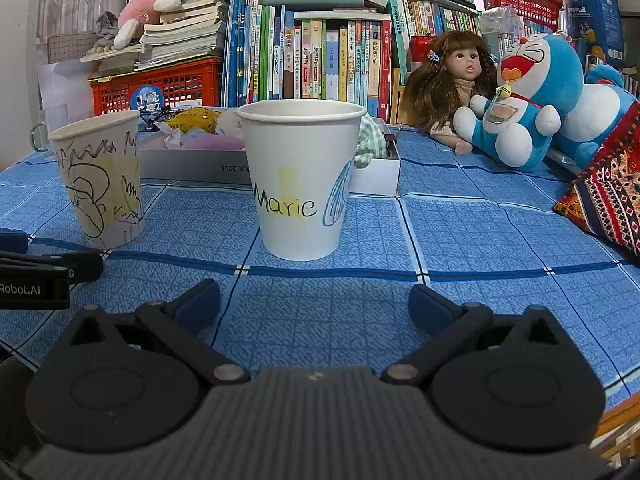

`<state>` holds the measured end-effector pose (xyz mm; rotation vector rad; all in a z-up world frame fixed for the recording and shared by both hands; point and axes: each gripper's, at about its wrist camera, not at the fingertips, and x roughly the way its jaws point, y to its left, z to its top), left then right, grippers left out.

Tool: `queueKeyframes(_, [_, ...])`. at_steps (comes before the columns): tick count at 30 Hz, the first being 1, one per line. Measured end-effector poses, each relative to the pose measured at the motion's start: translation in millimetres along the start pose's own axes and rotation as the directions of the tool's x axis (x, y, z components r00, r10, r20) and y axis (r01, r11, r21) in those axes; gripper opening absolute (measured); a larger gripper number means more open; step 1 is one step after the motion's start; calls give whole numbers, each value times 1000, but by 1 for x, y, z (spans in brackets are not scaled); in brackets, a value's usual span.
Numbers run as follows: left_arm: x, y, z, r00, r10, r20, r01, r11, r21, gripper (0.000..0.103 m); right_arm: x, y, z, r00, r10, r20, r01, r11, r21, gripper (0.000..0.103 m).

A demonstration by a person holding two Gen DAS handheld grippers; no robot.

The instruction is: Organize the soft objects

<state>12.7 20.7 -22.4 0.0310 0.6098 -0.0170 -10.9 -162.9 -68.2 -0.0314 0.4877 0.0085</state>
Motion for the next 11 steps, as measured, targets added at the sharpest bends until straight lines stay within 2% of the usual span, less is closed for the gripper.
queueKeyframes(11, [0, -1, 0, 1000, -1, 1, 1, 1000, 2, 103, 0, 0, 0, 1000, 1, 0, -1, 1000, 0, 103])
